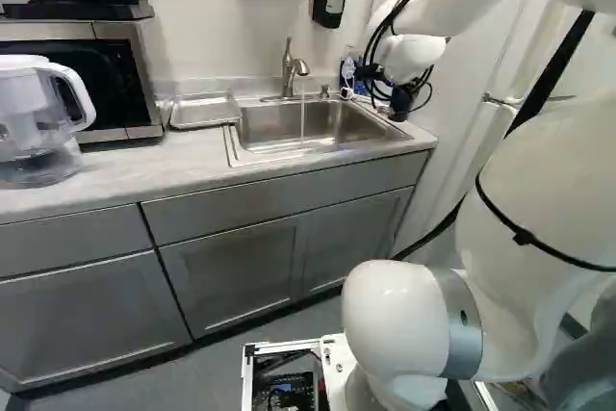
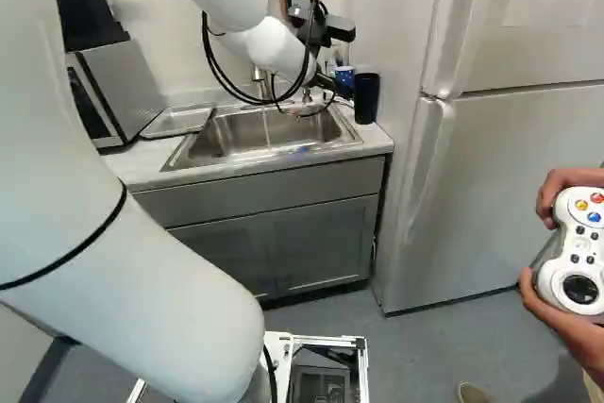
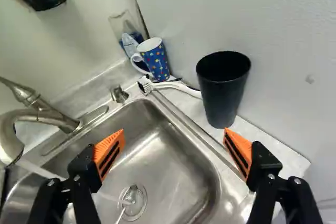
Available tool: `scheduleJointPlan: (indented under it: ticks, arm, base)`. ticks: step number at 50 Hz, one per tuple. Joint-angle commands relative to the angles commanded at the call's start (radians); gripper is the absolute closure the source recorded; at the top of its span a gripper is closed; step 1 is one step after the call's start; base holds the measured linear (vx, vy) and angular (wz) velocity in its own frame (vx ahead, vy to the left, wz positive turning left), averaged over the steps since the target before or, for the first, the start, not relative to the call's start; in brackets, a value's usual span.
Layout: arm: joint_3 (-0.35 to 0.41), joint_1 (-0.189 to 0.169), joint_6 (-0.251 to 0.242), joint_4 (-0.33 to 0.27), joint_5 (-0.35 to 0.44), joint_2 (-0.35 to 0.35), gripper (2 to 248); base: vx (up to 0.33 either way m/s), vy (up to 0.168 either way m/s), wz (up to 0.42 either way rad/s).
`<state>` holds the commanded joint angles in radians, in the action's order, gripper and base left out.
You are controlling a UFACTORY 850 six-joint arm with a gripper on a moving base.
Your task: Rinse the cup and place it in the tray
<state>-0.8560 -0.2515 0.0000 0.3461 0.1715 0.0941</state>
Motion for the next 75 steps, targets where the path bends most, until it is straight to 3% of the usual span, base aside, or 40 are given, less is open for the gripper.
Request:
scheduleJointPlan:
  ticks: [23,43,56,75]
  arm:
    - [-0.068,-0.049,0.000,0.213,0.000,-0.070,3]
    - [-0.156,-0.042,0.000,0.392,0.000,-0.157,3]
    - [-0.199,-0.053,-0.011,0.392,0.000,-0.198,3]
    - [-0.235,-0.067,-0.190,0.392,0.000,-0.231,3]
  base:
    - [0.000,0.000,0.000]
    - [0.000,0.000,0.000]
    - [0.000,0.000,0.000]
    - [0.000,0.000,0.000]
